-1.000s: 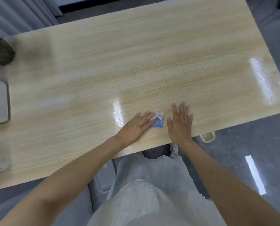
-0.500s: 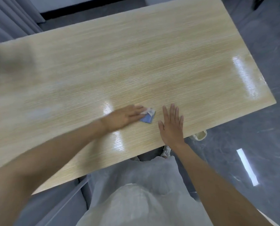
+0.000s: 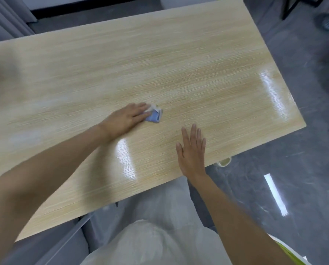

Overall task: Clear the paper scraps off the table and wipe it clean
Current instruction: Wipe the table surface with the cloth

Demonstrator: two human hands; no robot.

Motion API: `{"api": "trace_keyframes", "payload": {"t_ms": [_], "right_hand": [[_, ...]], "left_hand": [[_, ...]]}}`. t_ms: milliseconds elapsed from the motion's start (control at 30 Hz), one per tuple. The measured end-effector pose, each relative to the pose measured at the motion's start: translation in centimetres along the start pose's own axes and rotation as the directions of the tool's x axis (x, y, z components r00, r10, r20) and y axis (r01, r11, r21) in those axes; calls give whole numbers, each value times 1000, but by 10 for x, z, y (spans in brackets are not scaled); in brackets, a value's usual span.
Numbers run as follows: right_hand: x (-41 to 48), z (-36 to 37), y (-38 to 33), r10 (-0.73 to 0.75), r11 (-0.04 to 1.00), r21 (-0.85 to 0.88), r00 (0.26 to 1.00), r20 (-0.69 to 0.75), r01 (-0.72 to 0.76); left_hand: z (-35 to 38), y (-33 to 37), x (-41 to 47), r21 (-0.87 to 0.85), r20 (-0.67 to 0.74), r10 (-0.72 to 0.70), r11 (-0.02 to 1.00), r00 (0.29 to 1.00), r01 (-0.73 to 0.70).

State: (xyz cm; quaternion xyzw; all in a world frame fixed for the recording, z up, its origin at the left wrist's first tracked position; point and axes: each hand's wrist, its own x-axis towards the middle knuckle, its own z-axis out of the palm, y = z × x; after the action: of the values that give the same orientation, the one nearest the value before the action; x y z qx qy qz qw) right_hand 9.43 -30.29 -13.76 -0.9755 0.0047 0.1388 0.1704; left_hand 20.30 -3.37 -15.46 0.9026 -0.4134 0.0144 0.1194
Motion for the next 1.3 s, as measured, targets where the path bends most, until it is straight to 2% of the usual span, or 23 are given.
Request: {"api": "trace_keyframes", "payload": {"t_ms": [67, 167, 200, 233, 300, 367, 433, 467, 533, 567, 600, 667, 767, 833, 900, 933, 967, 1033, 1067, 1100, 1167, 1233, 1300], "right_hand": [[7, -2, -1, -14, 1000, -7, 1000, -11, 13], [28, -3, -8, -25, 999, -31, 1000, 17, 25], [36, -4, -11, -30, 999, -36, 999, 22, 31], [45, -5, -15, -36, 999, -40, 999, 22, 37], [60, -8, -21, -52, 998, -47, 999, 18, 52], [72, -12, -24, -68, 996, -59, 997, 18, 69], [84, -17, -24, -90, 993, -74, 996, 20, 91], [90, -19, -24, -101, 992, -78, 995, 26, 103], [105, -21, -25, -120, 988, -98, 992, 37, 123], [113, -22, -26, -124, 986, -109, 992, 37, 127], [122, -24, -29, -125, 985, -115, 992, 36, 128], [140, -27, -35, -125, 986, -104, 991, 41, 129], [165, -33, -44, -150, 982, -108, 988, 44, 154], [179, -39, -47, -170, 977, -123, 985, 27, 172], [192, -44, -51, -186, 974, -130, 982, 18, 187], [199, -45, -53, -190, 973, -124, 981, 28, 192], [204, -45, -56, -194, 973, -119, 980, 38, 197], [214, -44, -62, -212, 969, -124, 977, 40, 215], [219, -42, -66, -216, 967, -127, 975, 40, 220], [223, -41, -68, -212, 968, -125, 976, 44, 216], [231, -39, -73, -199, 972, -117, 978, 56, 205], [236, -37, -76, -216, 968, -116, 974, 70, 223], [241, -38, -77, -241, 962, -116, 969, 56, 246]], "left_hand": [[-10, -23, 3, 18, -82, -297, 954, 951, 299], [-11, 19, 34, -171, -145, -654, 756, 742, 632], [-6, 38, 43, -235, -145, -652, 753, 744, 614], [1, 54, 46, -231, -129, -555, 823, 821, 520], [14, 56, 35, -162, -72, -262, 955, 962, 247], [5, 17, 25, -34, -95, -33, 999, 995, 30], [-5, -26, 21, 63, -114, -89, 993, 989, 96], [-12, -46, 20, 33, -153, -282, 956, 947, 290], [-26, -68, 26, -244, -216, -751, 660, 623, 711], [-30, -66, 34, -369, -225, -865, 501, 448, 783], [-33, -54, 46, -395, -217, -878, 479, 426, 784], [-25, -19, 62, -313, -210, -754, 655, 622, 688], [-3, 10, 49, -235, -137, -313, 932, 940, 276], [-4, -34, 30, -31, -138, -45, 999, 989, 41], [-12, -84, 21, 58, -181, -202, 975, 963, 215], [-24, -100, 21, -41, -230, -445, 893, 866, 448], [-32, -111, 23, -224, -281, -694, 720, 663, 657], [-42, -113, 38, -540, -343, -917, 371, 205, 756], [-43, -102, 55, -596, -295, -942, 310, 157, 741], [-39, -88, 70, -548, -277, -937, 338, 215, 766], [-19, -56, 82, -381, -246, -780, 624, 576, 682], [2, -44, 73, -195, -133, -432, 894, 892, 403], [3, -89, 47, 4, -197, -189, 981, 962, 193]]}}
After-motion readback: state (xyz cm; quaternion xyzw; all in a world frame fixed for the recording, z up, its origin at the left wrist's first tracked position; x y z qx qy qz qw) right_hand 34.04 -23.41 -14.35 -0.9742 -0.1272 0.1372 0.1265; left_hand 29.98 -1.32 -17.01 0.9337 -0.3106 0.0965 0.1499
